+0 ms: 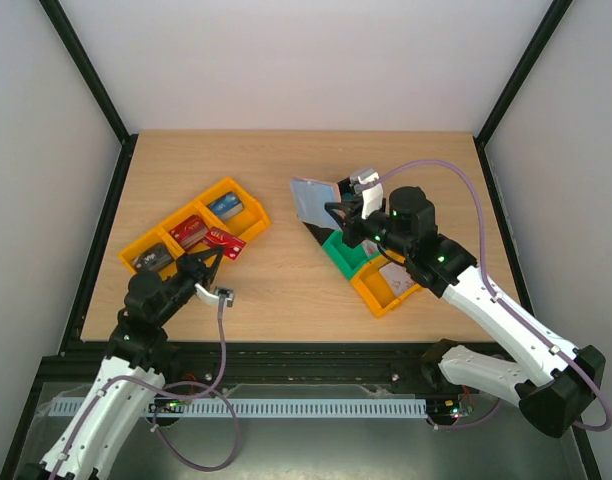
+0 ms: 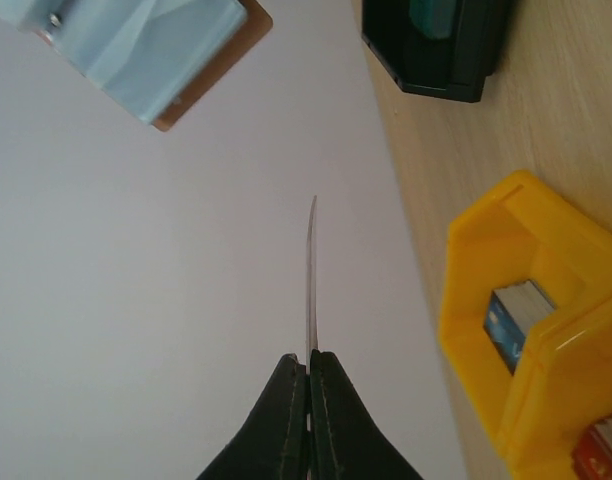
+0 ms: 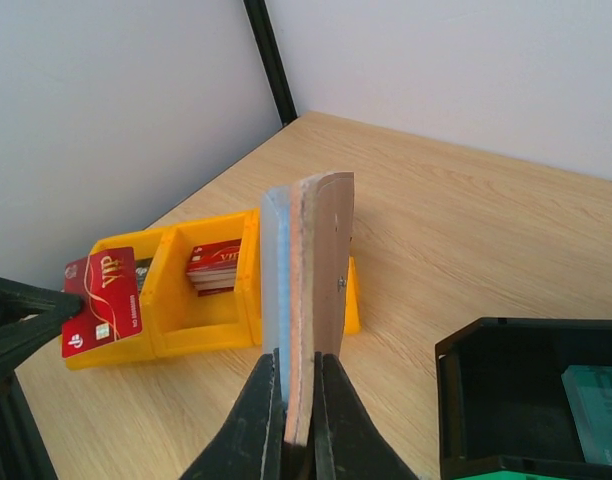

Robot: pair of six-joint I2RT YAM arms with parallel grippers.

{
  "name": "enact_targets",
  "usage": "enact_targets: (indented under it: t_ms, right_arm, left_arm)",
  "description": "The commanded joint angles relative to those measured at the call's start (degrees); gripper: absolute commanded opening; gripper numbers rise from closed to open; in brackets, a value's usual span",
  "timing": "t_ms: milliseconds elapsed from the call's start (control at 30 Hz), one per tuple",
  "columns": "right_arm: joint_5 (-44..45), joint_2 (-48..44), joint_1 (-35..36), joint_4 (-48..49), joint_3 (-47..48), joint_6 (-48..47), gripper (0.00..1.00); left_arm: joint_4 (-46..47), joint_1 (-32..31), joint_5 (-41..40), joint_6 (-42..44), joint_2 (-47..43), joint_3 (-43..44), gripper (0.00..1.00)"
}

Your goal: Take the credit cards out of the card holder

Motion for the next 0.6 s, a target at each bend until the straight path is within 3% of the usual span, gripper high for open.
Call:
enact_targets:
  t_ms: [0, 233, 333, 567]
  right_arm:
    - [0.25, -0.52, -0.36, -1.19, 1.63, 0.17, 0.02]
    - [0.64, -1.41, -0.36, -1.39, 1.15, 0.11, 0.02]
    - [0.84, -1.58, -0.45, -1.65, 1.2, -0.29, 0.02]
    - [-0.17, -3.34, -0.71, -2.13, -0.09, -1.7, 0.02]
  left_arm:
    - [-0.43, -0.77, -3.66, -4.74, 1.72, 2.0, 0.02]
    - [-4.62, -1.34, -10.64, -13.43, 5.99, 5.79, 0.02]
    - [-8.04, -1.34, -15.06, -21.15, 10.18, 9.16, 0.03]
    - [-26.44, -1.38, -24.79, -41.74, 24.66, 18.68, 0.02]
